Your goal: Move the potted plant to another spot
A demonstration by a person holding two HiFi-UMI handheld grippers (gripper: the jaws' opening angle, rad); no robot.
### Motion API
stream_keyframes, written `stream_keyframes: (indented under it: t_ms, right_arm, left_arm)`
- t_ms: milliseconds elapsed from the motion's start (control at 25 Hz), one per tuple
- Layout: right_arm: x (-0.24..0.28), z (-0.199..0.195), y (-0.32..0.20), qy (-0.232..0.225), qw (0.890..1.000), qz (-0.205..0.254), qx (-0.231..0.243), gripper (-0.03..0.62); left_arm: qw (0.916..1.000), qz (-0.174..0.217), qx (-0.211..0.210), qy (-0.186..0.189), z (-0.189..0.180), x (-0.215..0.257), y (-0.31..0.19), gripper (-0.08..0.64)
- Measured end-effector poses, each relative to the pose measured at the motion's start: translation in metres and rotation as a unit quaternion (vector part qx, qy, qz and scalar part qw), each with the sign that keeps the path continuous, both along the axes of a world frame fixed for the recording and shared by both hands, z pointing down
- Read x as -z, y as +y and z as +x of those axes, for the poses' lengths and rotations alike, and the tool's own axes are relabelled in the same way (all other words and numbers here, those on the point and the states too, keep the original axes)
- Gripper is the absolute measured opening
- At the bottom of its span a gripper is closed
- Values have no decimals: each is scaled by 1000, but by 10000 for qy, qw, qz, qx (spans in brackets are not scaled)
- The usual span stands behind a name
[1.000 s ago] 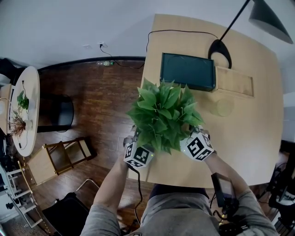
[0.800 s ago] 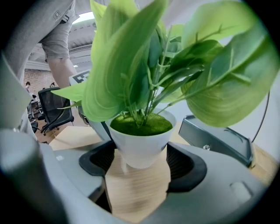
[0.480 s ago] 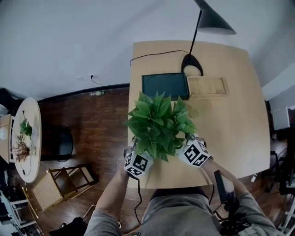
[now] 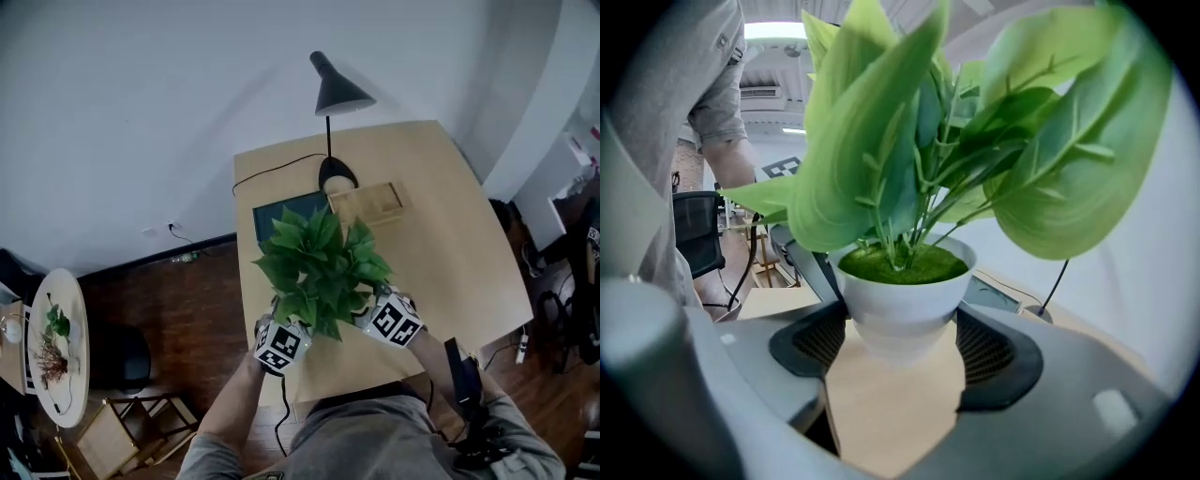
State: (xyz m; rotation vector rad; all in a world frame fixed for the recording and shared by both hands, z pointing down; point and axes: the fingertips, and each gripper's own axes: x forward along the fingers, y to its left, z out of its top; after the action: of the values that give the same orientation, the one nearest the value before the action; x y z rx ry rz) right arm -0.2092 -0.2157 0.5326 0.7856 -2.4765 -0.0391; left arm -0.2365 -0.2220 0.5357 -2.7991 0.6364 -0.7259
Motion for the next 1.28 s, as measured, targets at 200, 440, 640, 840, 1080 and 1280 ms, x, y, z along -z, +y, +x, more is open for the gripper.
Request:
stream_keyframes:
  t_ms: [200,440,640,840,1080,1280]
  right_arm:
    - [16,31,5,-70,9998,154,-122,377]
    - [29,80,11,-87,9995,276,-136,377]
    - [33,122,17,-74,9994,301,-143,377]
    - [31,178,26,-11,9995,279,-141,377]
    - [25,229,30,-70,9997,210,-102,377]
    - [22,263,30,-65,9998,158,-95,377]
  left_arm:
    - [9998,95,-159,35,33,16,4,345]
    - [9996,226,-171,6,82,29,10,345]
    - [9996,233,-184,35,124,33,15,345]
    - [9997,183,-174,39,179,32,25,345]
    - [9998,135,-148,15,231,25,29,345]
    - [9998,110,-142,25,264,23,29,345]
